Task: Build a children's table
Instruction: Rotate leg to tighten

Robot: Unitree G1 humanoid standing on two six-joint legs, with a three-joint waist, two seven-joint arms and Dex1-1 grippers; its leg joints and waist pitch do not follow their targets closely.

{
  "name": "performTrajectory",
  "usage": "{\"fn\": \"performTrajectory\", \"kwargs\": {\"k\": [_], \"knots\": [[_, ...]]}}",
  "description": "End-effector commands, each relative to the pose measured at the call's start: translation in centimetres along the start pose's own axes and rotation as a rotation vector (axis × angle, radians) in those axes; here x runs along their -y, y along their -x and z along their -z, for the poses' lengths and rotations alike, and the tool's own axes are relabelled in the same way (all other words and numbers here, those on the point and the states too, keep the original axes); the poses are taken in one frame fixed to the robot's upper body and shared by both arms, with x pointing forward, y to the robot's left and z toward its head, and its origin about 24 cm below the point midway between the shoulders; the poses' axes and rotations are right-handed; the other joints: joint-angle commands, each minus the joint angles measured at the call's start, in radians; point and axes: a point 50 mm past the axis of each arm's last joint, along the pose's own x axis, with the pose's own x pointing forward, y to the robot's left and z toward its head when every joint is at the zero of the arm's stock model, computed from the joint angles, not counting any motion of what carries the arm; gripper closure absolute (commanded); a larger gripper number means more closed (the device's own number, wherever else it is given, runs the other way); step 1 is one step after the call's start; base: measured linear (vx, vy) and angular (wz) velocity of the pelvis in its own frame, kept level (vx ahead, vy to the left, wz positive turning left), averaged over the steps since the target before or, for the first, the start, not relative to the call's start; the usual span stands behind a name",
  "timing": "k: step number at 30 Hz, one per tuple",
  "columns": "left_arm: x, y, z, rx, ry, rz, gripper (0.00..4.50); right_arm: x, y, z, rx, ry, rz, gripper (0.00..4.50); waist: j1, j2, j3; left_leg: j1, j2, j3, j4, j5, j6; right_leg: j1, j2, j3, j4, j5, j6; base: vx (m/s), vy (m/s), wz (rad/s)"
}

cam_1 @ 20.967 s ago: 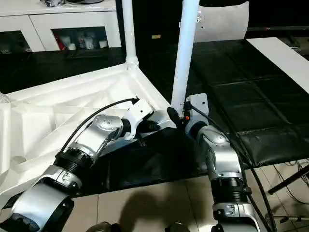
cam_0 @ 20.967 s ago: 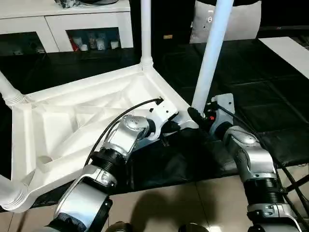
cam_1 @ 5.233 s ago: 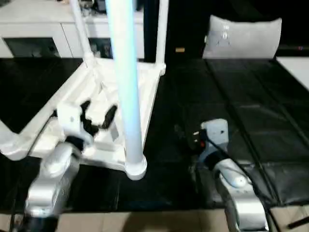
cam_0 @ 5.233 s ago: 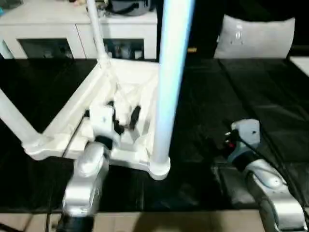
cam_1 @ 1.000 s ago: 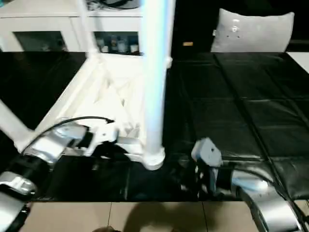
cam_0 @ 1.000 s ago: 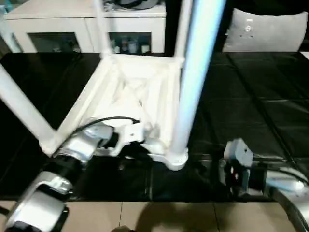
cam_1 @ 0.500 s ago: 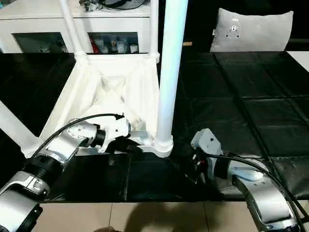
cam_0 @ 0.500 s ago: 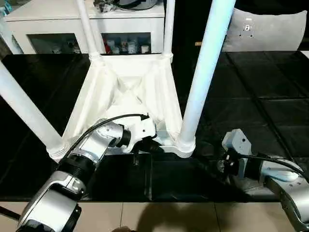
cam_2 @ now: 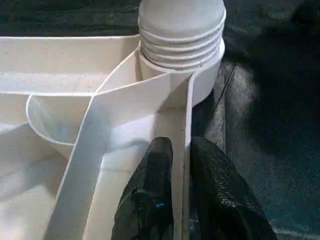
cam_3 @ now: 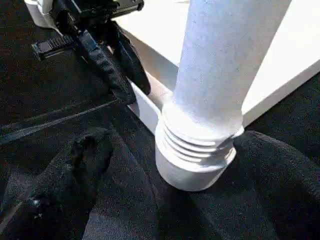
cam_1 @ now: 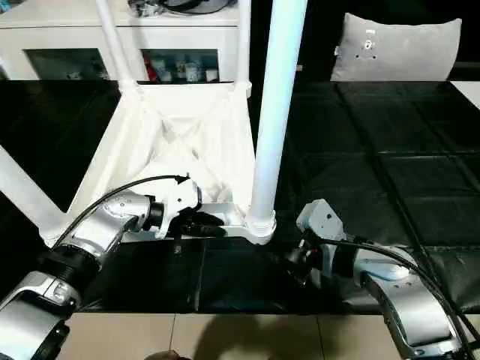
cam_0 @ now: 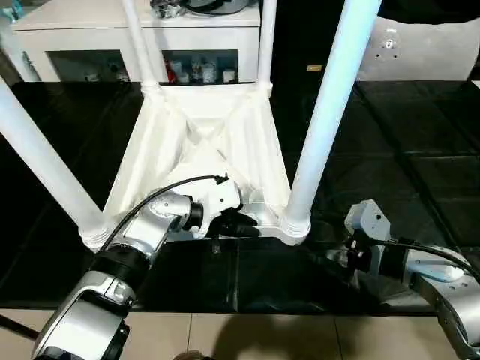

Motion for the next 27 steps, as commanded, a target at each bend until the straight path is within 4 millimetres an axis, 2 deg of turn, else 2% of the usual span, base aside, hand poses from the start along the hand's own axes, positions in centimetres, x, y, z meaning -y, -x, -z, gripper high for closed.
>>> {"fn": "performTrajectory", "kwargs": {"k": [1, 10, 14, 17, 18, 19, 21, 23, 24, 27], "knots": [[0.0, 0.4, 0.9, -0.041, 0.008, -0.024, 3.77, 0.0, -0.1, -0.6, 0.013, 0.025, 0.001, 0.00, 0.005, -0.022, -0.059, 0.001, 0.079, -0.021, -0.075, -0.066, 0.108, 0.055, -0.101, 0.049, -0.075, -0.029, -0.257, 0.000, 0.000, 0.00], [0.1, 0.0, 0.9, -0.075, -0.065, -0.003, 4.41, 1.2, -0.2, -0.9, 0.025, 0.045, 0.041, 0.00, 0.004, -0.021, -0.057, 0.002, 0.080, -0.021, -0.077, -0.080, 0.093, 0.053, -0.100, 0.050, -0.079, -0.071, -0.245, 0.000, 0.000, 0.00], [0.6, 0.0, 0.8, -0.099, -0.130, 0.086, 4.47, 2.1, -0.5, -1.2, 0.027, 0.088, 0.022, 0.00, 0.000, -0.021, -0.064, -0.001, 0.076, -0.021, -0.073, -0.046, 0.101, 0.057, -0.099, 0.048, -0.069, 0.008, -0.259, 0.000, 0.000, 0.00], [1.1, 0.1, 0.4, -0.095, -0.155, 0.191, 4.47, 2.4, -0.7, -1.5, 0.046, 0.089, -0.078, 0.00, -0.001, -0.025, -0.068, -0.003, 0.075, -0.019, -0.067, -0.009, 0.128, 0.061, -0.101, 0.048, -0.060, 0.085, -0.275, 0.000, 0.000, 0.00], [1.1, 0.1, 0.3, -0.091, -0.158, 0.205, 4.47, 2.4, -0.7, -1.5, 0.048, 0.090, -0.096, 0.00, 0.001, -0.023, -0.067, -0.003, 0.077, -0.018, -0.066, 0.004, 0.142, 0.059, -0.101, 0.047, -0.058, 0.106, -0.282, 0.000, 0.000, 0.00], [1.2, 0.0, 0.2, -0.089, -0.162, 0.218, 4.50, 2.4, -0.7, -1.6, 0.050, 0.089, -0.109, 0.27, 0.002, -0.024, -0.068, -0.001, 0.079, -0.017, -0.065, 0.007, 0.152, 0.058, -0.100, 0.045, -0.057, 0.115, -0.288, 0.000, 0.000, 0.00], [1.3, 0.1, 0.1, -0.097, -0.169, 0.245, 4.50, 2.4, -0.9, -1.6, 0.059, 0.078, -0.153, 0.34, 0.007, -0.024, -0.067, 0.000, 0.082, -0.018, -0.065, 0.006, 0.159, 0.056, -0.101, 0.044, -0.056, 0.106, -0.293, 0.000, 0.000, 0.00], [1.3, 0.1, 0.1, -0.119, -0.191, 0.273, 4.50, 2.3, -1.0, -1.7, 0.070, 0.083, -0.243, 0.34, 0.013, -0.022, -0.066, 0.002, 0.085, -0.016, -0.066, -0.016, 0.156, 0.053, -0.101, 0.043, -0.059, 0.066, -0.295, 0.000, 0.000, 0.00], [1.3, 0.1, 0.0, -0.124, -0.200, 0.278, 4.50, 2.2, -1.1, -1.7, 0.069, 0.081, -0.275, 0.52, 0.016, -0.026, -0.065, 0.002, 0.085, -0.016, -0.067, -0.030, 0.152, 0.054, -0.102, 0.043, -0.060, 0.044, -0.295, 0.000, 0.000, 0.00], [1.2, 0.1, -0.1, -0.123, -0.206, 0.284, 4.50, 2.3, -1.2, -1.6, 0.067, 0.065, -0.322, 0.77, 0.029, -0.024, -0.066, 0.005, 0.088, -0.016, -0.067, -0.025, 0.144, 0.050, -0.101, 0.044, -0.059, 0.037, -0.291, 0.000, 0.000, 0.00]]}}
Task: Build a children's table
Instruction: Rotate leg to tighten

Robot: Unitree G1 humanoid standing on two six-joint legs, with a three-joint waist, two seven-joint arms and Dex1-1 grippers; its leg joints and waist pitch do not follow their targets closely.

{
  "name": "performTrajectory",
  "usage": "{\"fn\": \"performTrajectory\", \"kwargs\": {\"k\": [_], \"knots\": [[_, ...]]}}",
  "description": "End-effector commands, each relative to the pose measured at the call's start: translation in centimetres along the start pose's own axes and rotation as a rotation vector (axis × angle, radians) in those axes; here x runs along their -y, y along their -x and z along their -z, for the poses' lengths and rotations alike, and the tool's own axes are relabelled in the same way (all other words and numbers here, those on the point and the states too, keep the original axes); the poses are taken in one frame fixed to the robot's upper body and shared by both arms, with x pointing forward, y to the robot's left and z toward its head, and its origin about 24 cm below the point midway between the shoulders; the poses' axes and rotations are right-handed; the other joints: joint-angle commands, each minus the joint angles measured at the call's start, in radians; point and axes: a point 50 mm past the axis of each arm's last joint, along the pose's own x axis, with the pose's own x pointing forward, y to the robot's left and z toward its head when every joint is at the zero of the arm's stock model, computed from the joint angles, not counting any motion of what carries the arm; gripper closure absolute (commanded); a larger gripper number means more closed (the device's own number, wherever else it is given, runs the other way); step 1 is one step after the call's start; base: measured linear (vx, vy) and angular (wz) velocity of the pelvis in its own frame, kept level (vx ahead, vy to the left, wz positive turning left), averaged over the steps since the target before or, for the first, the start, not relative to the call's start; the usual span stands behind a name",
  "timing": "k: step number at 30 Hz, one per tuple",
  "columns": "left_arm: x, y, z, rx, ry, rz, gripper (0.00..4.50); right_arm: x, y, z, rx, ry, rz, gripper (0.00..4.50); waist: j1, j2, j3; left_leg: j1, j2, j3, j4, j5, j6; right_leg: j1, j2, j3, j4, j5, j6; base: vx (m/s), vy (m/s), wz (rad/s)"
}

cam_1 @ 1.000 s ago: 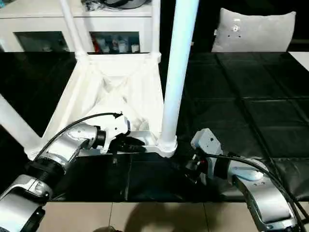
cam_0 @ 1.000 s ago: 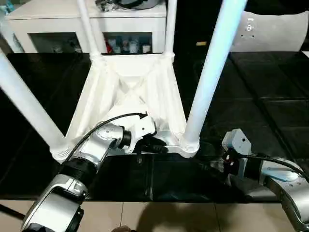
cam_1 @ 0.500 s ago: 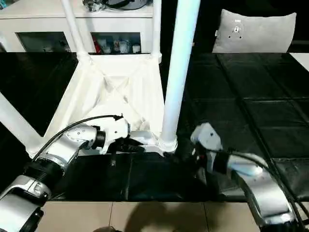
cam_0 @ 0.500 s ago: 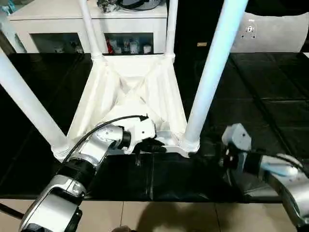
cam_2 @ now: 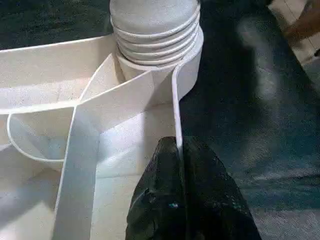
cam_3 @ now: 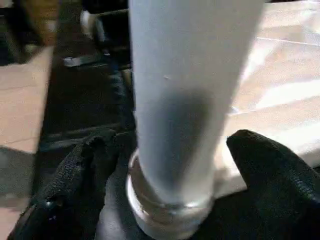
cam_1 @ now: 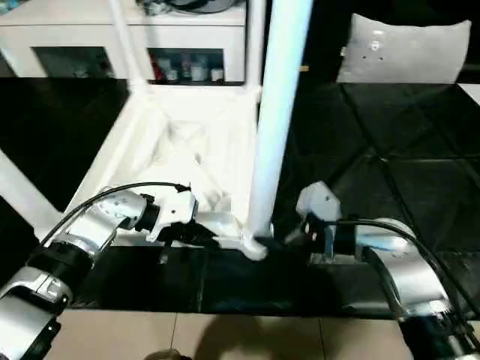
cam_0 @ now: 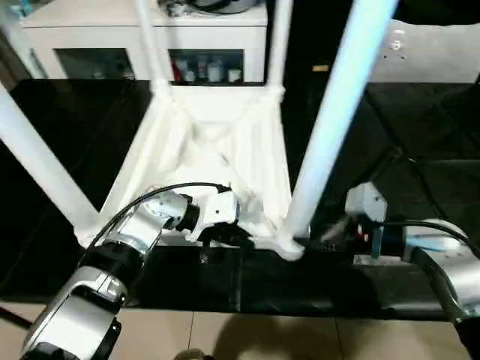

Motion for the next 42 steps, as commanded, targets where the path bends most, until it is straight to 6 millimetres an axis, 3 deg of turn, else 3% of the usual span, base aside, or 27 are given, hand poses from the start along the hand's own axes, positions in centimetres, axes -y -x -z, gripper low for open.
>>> {"fn": "performTrajectory", "kwargs": {"k": [1, 7, 8, 12, 19, 31, 33, 37, 38, 39, 40, 42], "knots": [[0.4, -0.4, 0.1, -0.051, -0.028, 0.080, 4.50, 0.3, 0.0, -0.2, 0.003, -0.005, -0.056, 0.85, -0.001, -0.022, -0.067, 0.006, 0.086, -0.016, -0.068, -0.022, 0.144, 0.052, -0.100, 0.045, -0.058, 0.044, -0.294, 0.000, 0.000, 0.00], [0.4, -0.2, 0.1, -0.054, -0.025, 0.087, 4.50, 0.6, -0.2, 0.0, -0.007, -0.040, -0.125, 1.31, 0.007, -0.024, -0.071, 0.003, 0.084, -0.015, -0.064, 0.010, 0.155, 0.052, -0.101, 0.043, -0.053, 0.084, -0.297, 0.000, 0.000, 0.00], [0.4, -0.1, 0.2, -0.055, -0.024, 0.088, 4.50, 0.7, -0.2, 0.0, -0.006, -0.042, -0.129, 1.55, 0.008, -0.024, -0.071, 0.003, 0.084, -0.016, -0.064, 0.012, 0.156, 0.052, -0.101, 0.043, -0.052, 0.084, -0.298, 0.000, 0.000, 0.00], [0.4, 0.0, 0.2, -0.059, -0.021, 0.090, 4.50, 0.7, -0.3, 0.1, -0.004, -0.049, -0.142, 1.69, 0.010, -0.022, -0.071, 0.002, 0.085, -0.016, -0.065, 0.008, 0.151, 0.052, -0.101, 0.042, -0.053, 0.067, -0.293, 0.000, 0.000, 0.00], [0.4, 0.2, 0.5, -0.078, -0.013, 0.092, 4.50, 0.8, -0.5, 0.2, 0.001, -0.072, -0.172, 2.43, 0.014, -0.018, -0.071, 0.003, 0.085, -0.016, -0.066, -0.005, 0.138, 0.052, -0.100, 0.042, -0.055, 0.061, -0.297, 0.000, 0.000, 0.00], [-0.3, 0.1, 0.8, -0.082, 0.079, 0.001, 4.50, -0.6, -1.1, 0.6, 0.045, -0.139, -0.201, 2.57, 0.020, -0.017, -0.069, 0.005, 0.087, -0.016, -0.069, -0.020, 0.127, 0.052, -0.100, 0.043, -0.058, 0.045, -0.297, 0.000, 0.000, 0.00], [-1.0, -0.6, 0.0, -0.029, 0.136, -0.094, 4.50, -0.8, -2.3, 0.6, 0.088, -0.180, -0.054, 2.57, 0.024, -0.016, -0.066, 0.009, 0.089, -0.016, -0.072, -0.034, 0.114, 0.048, -0.101, 0.046, -0.063, 0.014, -0.290, 0.000, 0.000, 0.00], [-1.4, -1.2, -0.5, -0.011, 0.160, -0.143, 4.50, -0.6, -3.3, 0.7, 0.082, -0.198, 0.064, 2.57, 0.012, -0.015, -0.058, 0.009, 0.082, -0.017, -0.083, -0.109, 0.063, 0.049, -0.102, 0.047, -0.081, -0.124, -0.262, 0.000, 0.000, 0.00], [-1.9, -2.0, -1.3, 0.020, 0.198, -0.198, 4.50, -0.2, -4.4, 0.9, 0.071, -0.242, 0.191, 2.57, 0.002, -0.014, -0.052, 0.009, 0.081, -0.018, -0.089, -0.139, 0.043, 0.048, -0.099, 0.048, -0.087, -0.189, -0.243, 0.000, 0.000, 0.00], [-1.9, -2.1, -1.4, 0.023, 0.202, -0.202, 4.50, -0.2, -4.4, 0.9, 0.070, -0.245, 0.202, 2.57, -0.006, -0.010, -0.051, 0.012, 0.079, -0.020, -0.093, -0.173, 0.020, 0.044, -0.099, 0.047, -0.094, -0.257, -0.229, 0.000, 0.000, 0.00], [-2.1, -2.4, -1.7, 0.036, 0.218, -0.224, 4.50, 0.0, -4.8, 0.9, 0.065, -0.260, 0.248, 2.57, -0.015, -0.013, -0.049, 0.005, 0.075, -0.023, -0.097, -0.189, 0.006, 0.052, -0.102, 0.046, -0.098, -0.319, -0.203, 0.000, 0.000, 0.00], [-2.7, -3.4, -2.7, 0.069, 0.257, -0.296, 4.50, 0.5, -5.7, 0.8, 0.046, -0.290, 0.374, 2.57, -0.024, -0.014, -0.049, 0.009, 0.074, -0.023, -0.098, -0.209, -0.004, 0.044, -0.101, 0.047, -0.106, -0.369, -0.175, 0.000, 0.000, 0.00]]}}
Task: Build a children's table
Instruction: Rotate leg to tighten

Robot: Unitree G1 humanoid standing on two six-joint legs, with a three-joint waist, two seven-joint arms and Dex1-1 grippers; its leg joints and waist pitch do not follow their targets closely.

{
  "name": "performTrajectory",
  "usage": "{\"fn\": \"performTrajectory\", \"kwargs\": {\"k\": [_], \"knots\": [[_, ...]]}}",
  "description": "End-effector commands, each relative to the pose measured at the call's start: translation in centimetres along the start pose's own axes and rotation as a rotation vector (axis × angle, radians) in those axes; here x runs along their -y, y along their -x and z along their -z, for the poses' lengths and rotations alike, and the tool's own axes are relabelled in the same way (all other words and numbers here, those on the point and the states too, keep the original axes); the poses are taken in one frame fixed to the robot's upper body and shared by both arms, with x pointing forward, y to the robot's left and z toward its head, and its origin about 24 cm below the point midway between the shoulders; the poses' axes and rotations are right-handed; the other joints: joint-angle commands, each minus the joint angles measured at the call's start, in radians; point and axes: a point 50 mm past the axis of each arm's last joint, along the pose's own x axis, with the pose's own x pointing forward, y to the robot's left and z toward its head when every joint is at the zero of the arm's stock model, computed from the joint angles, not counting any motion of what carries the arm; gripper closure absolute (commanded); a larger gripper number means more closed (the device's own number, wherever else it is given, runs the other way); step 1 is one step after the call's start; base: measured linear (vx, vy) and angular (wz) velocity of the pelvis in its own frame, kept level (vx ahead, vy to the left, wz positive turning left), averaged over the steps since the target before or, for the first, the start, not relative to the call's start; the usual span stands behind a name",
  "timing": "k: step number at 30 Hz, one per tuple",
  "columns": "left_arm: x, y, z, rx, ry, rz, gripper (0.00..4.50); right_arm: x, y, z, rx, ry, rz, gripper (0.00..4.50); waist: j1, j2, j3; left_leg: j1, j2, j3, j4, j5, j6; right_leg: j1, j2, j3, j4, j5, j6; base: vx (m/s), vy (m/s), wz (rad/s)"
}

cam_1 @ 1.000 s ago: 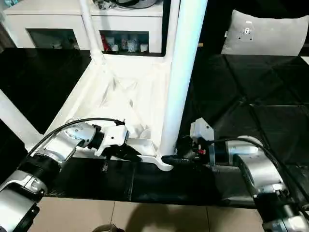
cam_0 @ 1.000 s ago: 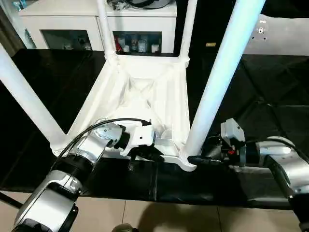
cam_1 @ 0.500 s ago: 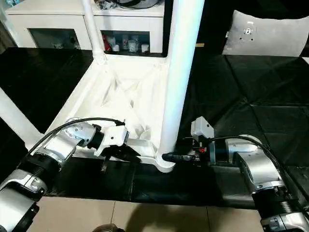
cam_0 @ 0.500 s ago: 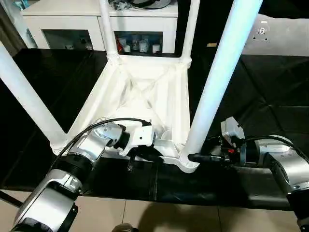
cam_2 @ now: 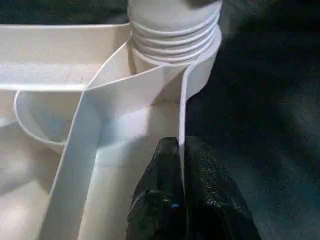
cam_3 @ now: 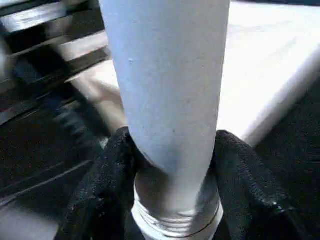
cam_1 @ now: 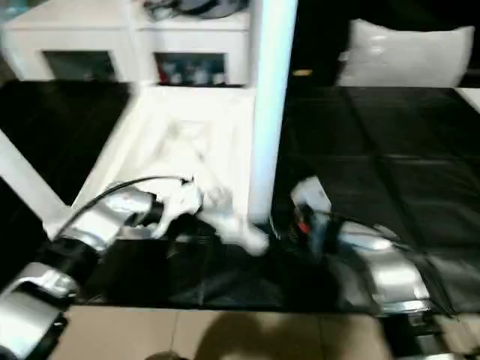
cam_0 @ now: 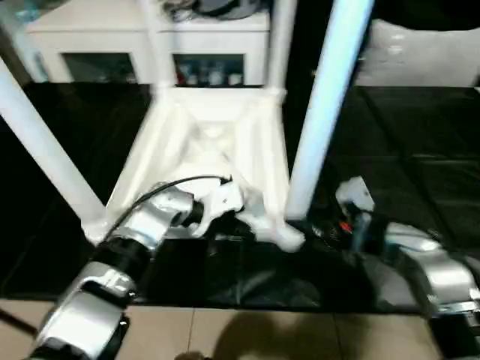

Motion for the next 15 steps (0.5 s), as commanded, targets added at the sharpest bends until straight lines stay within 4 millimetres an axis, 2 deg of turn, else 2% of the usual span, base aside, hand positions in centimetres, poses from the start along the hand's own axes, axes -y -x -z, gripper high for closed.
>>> {"fn": "performTrajectory", "kwargs": {"k": [1, 4, 5, 6, 8, 10, 12, 13, 15], "knots": [[0.1, -2.0, -2.5, 0.083, 0.025, -0.074, 4.50, -1.8, -2.6, 0.3, -0.041, -0.047, 0.032, 2.57, -0.003, -0.013, -0.046, 0.002, 0.070, -0.029, -0.098, -0.205, 0.005, 0.037, -0.096, 0.048, -0.102, -0.351, -0.174, 0.000, 0.000, 0.00], [0.1, -3.5, -3.9, 0.125, 0.071, -0.158, 4.50, -1.8, -3.8, 0.2, -0.058, -0.092, 0.181, 2.57, -0.016, -0.014, -0.051, 0.002, 0.067, -0.028, -0.095, -0.184, 0.009, 0.036, -0.093, 0.048, -0.102, -0.294, -0.184, 0.000, 0.000, 0.00], [0.2, -3.9, -4.4, 0.136, 0.082, -0.179, 4.50, -1.7, -4.0, 0.1, -0.062, -0.115, 0.223, 2.57, -0.015, -0.015, -0.053, 0.002, 0.066, -0.028, -0.093, -0.171, 0.013, 0.040, -0.095, 0.048, -0.102, -0.280, -0.186, 0.000, 0.000, 0.00], [0.3, -4.2, -4.8, 0.149, 0.090, -0.197, 4.50, -1.6, -4.2, 0.1, -0.060, -0.133, 0.252, 2.57, -0.017, -0.014, -0.056, -0.002, 0.066, -0.025, -0.090, -0.131, 0.026, 0.041, -0.093, 0.050, -0.097, -0.216, -0.195, 0.000, 0.000, 0.00], [0.6, -4.8, -5.5, 0.167, 0.073, -0.213, 4.50, -1.7, -4.4, -0.3, -0.030, -0.117, 0.271, 1.88, -0.015, -0.016, -0.061, -0.003, 0.066, -0.023, -0.086, -0.087, 0.047, 0.045, -0.093, 0.048, -0.093, -0.132, -0.206, 0.000, 0.000, 0.00], [0.7, -4.9, -5.7, 0.167, 0.040, -0.220, 4.50, -1.5, -4.3, -0.6, 0.002, -0.116, 0.287, 1.86, -0.011, -0.015, -0.066, -0.004, 0.066, -0.020, -0.082, -0.022, 0.089, 0.049, -0.093, 0.046, -0.084, -0.006, -0.223, 0.000, 0.000, 0.00], [0.6, -4.8, -5.6, 0.160, 0.016, -0.221, 4.50, -1.4, -4.1, -0.8, 0.023, -0.115, 0.286, 1.76, -0.010, -0.015, -0.066, -0.006, 0.065, -0.020, -0.082, -0.010, 0.106, 0.050, -0.094, 0.045, -0.082, 0.023, -0.229, 0.000, 0.000, 0.00], [0.5, -4.5, -5.2, 0.142, -0.011, -0.218, 4.50, -1.3, -3.7, -1.0, 0.043, -0.103, 0.266, 1.59, -0.007, -0.016, -0.065, -0.003, 0.067, -0.018, -0.083, -0.016, 0.118, 0.050, -0.094, 0.044, -0.084, 0.021, -0.232, 0.000, 0.000, 0.00], [0.2, -3.9, -4.4, 0.109, -0.024, -0.213, 4.50, -1.0, -2.7, -1.1, 0.044, -0.082, 0.225, 1.43, -0.003, -0.014, -0.062, -0.003, 0.069, -0.018, -0.084, -0.042, 0.119, 0.052, -0.095, 0.044, -0.088, -0.012, -0.227, 0.000, 0.000, 0.00]]}}
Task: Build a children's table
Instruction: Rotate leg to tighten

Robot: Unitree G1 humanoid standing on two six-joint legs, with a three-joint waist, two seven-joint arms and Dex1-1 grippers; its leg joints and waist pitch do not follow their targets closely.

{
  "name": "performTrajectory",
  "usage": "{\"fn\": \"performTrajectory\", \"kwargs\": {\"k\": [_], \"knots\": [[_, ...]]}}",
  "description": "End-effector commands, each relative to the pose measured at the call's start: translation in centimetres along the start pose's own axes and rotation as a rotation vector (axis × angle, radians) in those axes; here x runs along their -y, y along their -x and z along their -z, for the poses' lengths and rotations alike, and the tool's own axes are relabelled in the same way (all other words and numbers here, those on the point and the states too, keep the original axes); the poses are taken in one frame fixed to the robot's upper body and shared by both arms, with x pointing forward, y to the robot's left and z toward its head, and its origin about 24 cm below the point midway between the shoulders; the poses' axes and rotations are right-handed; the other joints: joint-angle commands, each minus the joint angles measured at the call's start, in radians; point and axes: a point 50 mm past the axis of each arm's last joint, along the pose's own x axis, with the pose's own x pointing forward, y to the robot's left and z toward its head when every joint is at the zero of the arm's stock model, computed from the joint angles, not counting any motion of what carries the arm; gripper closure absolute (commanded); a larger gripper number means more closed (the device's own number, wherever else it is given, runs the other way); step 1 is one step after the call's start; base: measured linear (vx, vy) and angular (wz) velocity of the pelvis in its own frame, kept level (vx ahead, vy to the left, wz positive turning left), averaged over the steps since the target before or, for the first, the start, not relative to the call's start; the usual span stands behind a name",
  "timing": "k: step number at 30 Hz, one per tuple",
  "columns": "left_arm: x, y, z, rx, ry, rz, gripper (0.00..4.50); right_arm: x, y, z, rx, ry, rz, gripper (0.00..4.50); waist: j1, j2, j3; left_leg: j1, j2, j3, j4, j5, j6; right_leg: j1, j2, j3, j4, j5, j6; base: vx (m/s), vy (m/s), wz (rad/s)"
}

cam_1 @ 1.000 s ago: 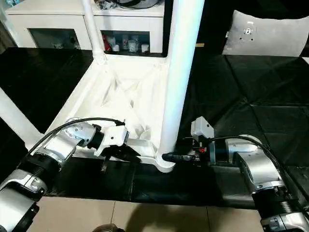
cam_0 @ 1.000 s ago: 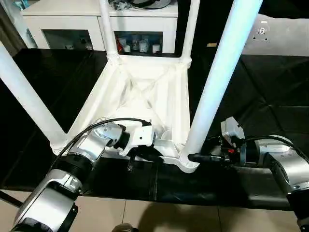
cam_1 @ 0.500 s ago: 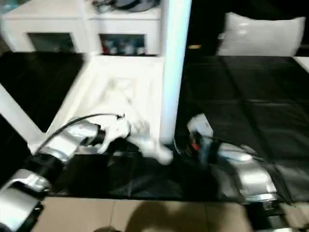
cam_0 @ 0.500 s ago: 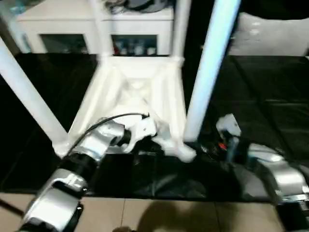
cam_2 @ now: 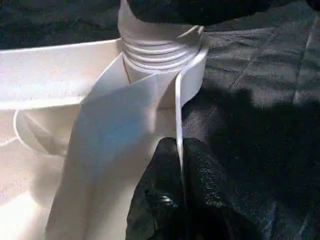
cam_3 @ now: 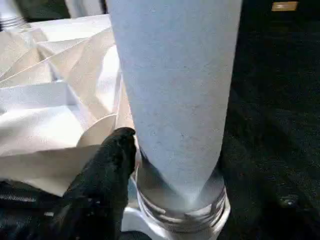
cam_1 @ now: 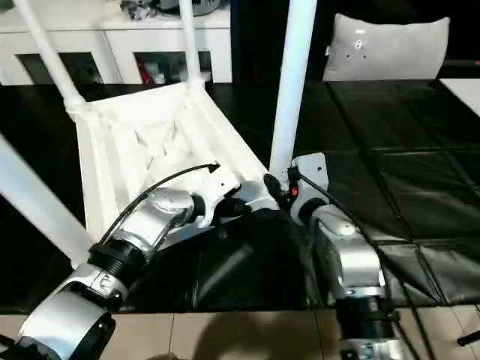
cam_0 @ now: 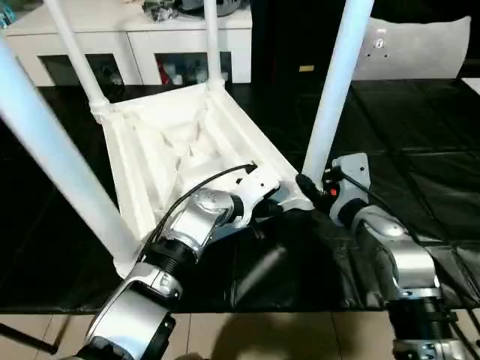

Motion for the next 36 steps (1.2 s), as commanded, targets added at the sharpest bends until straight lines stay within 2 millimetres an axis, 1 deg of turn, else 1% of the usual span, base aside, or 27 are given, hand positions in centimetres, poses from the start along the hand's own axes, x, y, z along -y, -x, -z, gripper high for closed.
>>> {"fn": "performTrajectory", "kwargs": {"k": [1, 4, 6, 7, 8, 10, 11, 12, 13, 14, 15, 16, 17, 18, 19, 20, 21, 22, 23, 24, 25, 26, 29, 32, 33, 35, 36], "knots": [[0.0, 0.0, -1.5, 0.050, -0.070, 0.014, 4.50, -2.1, -0.2, 0.3, -0.014, -0.022, -0.161, 1.43, 0.006, -0.018, -0.061, 0.002, 0.069, -0.021, -0.066, -0.057, 0.109, 0.057, -0.096, 0.048, -0.071, -0.027, -0.228, 0.000, 0.000, 0.00], [-0.3, 0.7, -1.0, 0.052, -0.082, 0.047, 4.50, -1.1, 0.5, 0.1, -0.001, 0.009, -0.194, 1.03, 0.008, -0.018, -0.060, 0.004, 0.071, -0.022, -0.068, -0.067, 0.098, 0.057, -0.095, 0.047, -0.072, -0.040, -0.227, 0.000, 0.000, 0.00], [-0.4, 1.3, -0.5, 0.045, -0.107, 0.079, 4.50, -0.1, 1.1, -0.2, 0.007, 0.029, -0.232, 0.96, 0.008, -0.018, -0.061, 0.002, 0.071, -0.021, -0.066, -0.067, 0.103, 0.059, -0.096, 0.048, -0.070, -0.029, -0.231, 0.000, 0.000, 0.00], [-0.4, 1.5, -0.4, 0.043, -0.118, 0.097, 4.50, 0.1, 1.4, -0.3, 0.003, 0.041, -0.269, 0.86, 0.008, -0.018, -0.061, 0.001, 0.071, -0.021, -0.065, -0.061, 0.108, 0.058, -0.096, 0.048, -0.069, -0.015, -0.235, 0.000, 0.000, 0.00], [-0.4, 1.6, -0.3, 0.041, -0.126, 0.110, 4.50, 0.3, 1.6, -0.3, 0.000, 0.049, -0.295, 0.65, 0.008, -0.019, -0.062, 0.001, 0.072, -0.021, -0.065, -0.057, 0.110, 0.059, -0.095, 0.047, -0.067, -0.008, -0.236, 0.000, 0.000, 0.00], [-0.4, 2.1, 0.1, 0.038, -0.163, 0.161, 4.50, 0.8, 2.2, -0.3, -0.018, 0.107, -0.352, 0.55, 0.012, -0.018, -0.062, 0.001, 0.072, -0.021, -0.063, -0.051, 0.120, 0.058, -0.095, 0.046, -0.066, 0.007, -0.241, 0.000, 0.000, 0.00], [-0.3, 2.3, 0.3, 0.031, -0.174, 0.183, 4.50, 1.0, 2.4, -0.4, -0.021, 0.124, -0.371, 0.55, 0.012, -0.018, -0.062, 0.001, 0.073, -0.020, -0.063, -0.050, 0.120, 0.058, -0.096, 0.047, -0.064, 0.012, -0.242, 0.000, 0.000, 0.00], [-0.2, 2.8, 0.7, 0.015, -0.205, 0.243, 4.50, 1.4, 2.8, -0.6, -0.033, 0.163, -0.419, 0.45, 0.015, -0.019, -0.062, 0.002, 0.074, -0.022, -0.063, -0.054, 0.124, 0.057, -0.097, 0.045, -0.065, 0.006, -0.245, 0.000, 0.000, 0.00], [-0.2, 3.0, 0.9, 0.010, -0.215, 0.262, 4.50, 1.5, 2.9, -0.6, -0.037, 0.171, -0.434, 0.33, 0.014, -0.018, -0.062, 0.001, 0.076, -0.021, -0.064, -0.055, 0.124, 0.057, -0.097, 0.046, -0.062, 0.011, -0.248, 0.000, 0.000, 0.00], [-0.2, 3.4, 1.4, -0.019, -0.238, 0.301, 4.50, 1.6, 3.3, -0.8, -0.045, 0.221, -0.492, 0.22, 0.016, -0.016, -0.062, 0.004, 0.077, -0.020, -0.063, -0.058, 0.124, 0.055, -0.097, 0.046, -0.063, 0.011, -0.251, 0.000, 0.000, 0.00], [-0.2, 3.4, 1.4, -0.019, -0.238, 0.301, 4.50, 1.6, 3.3, -0.8, -0.045, 0.221, -0.492, 0.14, 0.019, -0.016, -0.063, 0.005, 0.079, -0.019, -0.062, -0.062, 0.125, 0.054, -0.097, 0.046, -0.062, 0.011, -0.254, 0.000, 0.000, 0.00], [-0.2, 3.5, 1.5, -0.028, -0.246, 0.310, 4.50, 1.6, 3.3, -0.8, -0.048, 0.232, -0.510, 0.14, 0.018, -0.029, -0.062, 0.005, 0.079, -0.016, -0.063, -0.058, 0.127, 0.054, -0.096, 0.047, -0.062, 0.015, -0.255, 0.000, 0.000, 0.00], [-0.2, 3.9, 1.8, -0.040, -0.266, 0.349, 4.50, 1.5, 3.5, -0.8, -0.059, 0.241, -0.567, 0.14, 0.024, -0.022, -0.062, 0.005, 0.079, -0.019, -0.063, -0.056, 0.130, 0.053, -0.097, 0.045, -0.060, 0.007, -0.255, 0.000, 0.000, 0.00], [-0.2, 4.1, 2.0, -0.045, -0.277, 0.370, 4.50, 1.5, 3.7, -0.8, -0.066, 0.244, -0.598, 0.14, 0.027, -0.022, -0.062, 0.006, 0.080, -0.017, -0.063, -0.060, 0.131, 0.053, -0.097, 0.044, -0.061, -0.001, -0.256, 0.000, 0.000, 0.00], [-0.2, 4.4, 2.1, -0.051, -0.288, 0.400, 4.50, 1.4, 3.8, -0.8, -0.073, 0.248, -0.644, 0.14, 0.031, -0.031, -0.062, 0.005, 0.081, -0.015, -0.062, -0.055, 0.134, 0.053, -0.098, 0.045, -0.060, 0.001, -0.256, 0.000, 0.000, 0.00], [-0.2, 4.5, 2.2, -0.053, -0.293, 0.414, 4.50, 1.4, 3.8, -0.8, -0.077, 0.250, -0.665, 0.14, 0.035, -0.028, -0.063, 0.005, 0.081, -0.016, -0.062, -0.053, 0.134, 0.053, -0.099, 0.045, -0.058, 0.000, -0.258, 0.000, 0.000, 0.00], [-0.2, 4.7, 2.3, -0.061, -0.298, 0.437, 4.50, 1.4, 3.9, -0.8, -0.084, 0.244, -0.705, 0.28, 0.038, -0.026, -0.063, 0.005, 0.082, -0.015, -0.062, -0.048, 0.135, 0.052, -0.099, 0.045, -0.058, -0.001, -0.257, 0.000, 0.000, 0.00], [-0.3, 4.9, 2.4, -0.071, -0.306, 0.456, 4.50, 1.3, 4.0, -0.7, -0.089, 0.245, -0.735, 0.48, 0.043, -0.031, -0.064, 0.008, 0.084, -0.014, -0.061, -0.039, 0.137, 0.050, -0.098, 0.044, -0.055, 0.006, -0.261, 0.000, 0.000, 0.00], [-0.3, 5.2, 2.5, -0.080, -0.318, 0.480, 4.50, 1.2, 4.0, -0.7, -0.103, 0.226, -0.773, 0.49, 0.045, -0.029, -0.063, 0.006, 0.083, -0.014, -0.060, -0.033, 0.140, 0.049, -0.097, 0.043, -0.053, 0.011, -0.262, 0.000, 0.000, 0.00], [-0.2, 5.4, 2.5, -0.082, -0.322, 0.500, 4.50, 1.2, 4.1, -0.6, -0.110, 0.214, -0.804, 0.57, 0.046, -0.030, -0.065, 0.005, 0.083, -0.014, -0.059, -0.032, 0.146, 0.051, -0.098, 0.043, -0.051, 0.018, -0.264, 0.000, 0.000, 0.00], [-0.2, 5.6, 2.5, -0.076, -0.324, 0.525, 4.50, 1.1, 4.1, -0.6, -0.116, 0.199, -0.845, 0.68, 0.048, -0.032, -0.064, 0.006, 0.084, -0.014, -0.060, -0.029, 0.146, 0.049, -0.100, 0.042, -0.051, 0.015, -0.264, 0.000, 0.000, 0.00], [-0.2, 5.6, 2.5, -0.072, -0.322, 0.531, 4.50, 1.0, 4.1, -0.7, -0.117, 0.197, -0.856, 0.83, 0.048, -0.032, -0.065, 0.005, 0.083, -0.014, -0.059, -0.028, 0.146, 0.049, -0.099, 0.042, -0.051, 0.013, -0.266, 0.000, 0.000, 0.00], [-0.1, 5.7, 2.4, -0.070, -0.324, 0.541, 4.50, 0.9, 4.1, -0.6, -0.126, 0.188, -0.881, 1.02, 0.053, -0.031, -0.064, 0.006, 0.084, -0.014, -0.059, -0.023, 0.144, 0.047, -0.099, 0.042, -0.051, 0.002, -0.263, 0.000, 0.000, 0.00], [-0.2, 5.8, 2.4, -0.071, -0.326, 0.560, 4.50, 0.8, 4.3, -0.5, -0.153, 0.169, -0.934, 1.41, 0.060, -0.031, -0.065, 0.007, 0.084, -0.013, -0.058, -0.022, 0.142, 0.047, -0.099, 0.043, -0.052, -0.006, -0.260, 0.000, 0.000, 0.00], [-0.2, 5.9, 2.4, -0.070, -0.324, 0.566, 4.50, 0.8, 4.4, -0.5, -0.161, 0.165, -0.950, 1.41, 0.063, -0.033, -0.066, 0.007, 0.084, -0.013, -0.058, -0.019, 0.141, 0.047, -0.099, 0.042, -0.051, -0.007, -0.257, 0.000, 0.000, 0.00], [-0.2, 6.0, 2.4, -0.070, -0.324, 0.570, 4.50, 0.8, 4.5, -0.4, -0.168, 0.161, -0.963, 1.70, 0.065, -0.033, -0.066, 0.007, 0.084, -0.013, -0.058, -0.018, 0.140, 0.046, -0.099, 0.042, -0.051, -0.010, -0.256, 0.000, 0.000, 0.00], [-0.2, 6.0, 2.4, -0.069, -0.324, 0.572, 4.50, 0.8, 4.5, -0.3, -0.169, 0.161, -0.967, 1.70, 0.066, -0.033, -0.066, 0.007, 0.084, -0.013, -0.058, -0.020, 0.138, 0.046, -0.099, 0.042, -0.051, -0.013, -0.255, 0.000, 0.000, 0.00]]}}
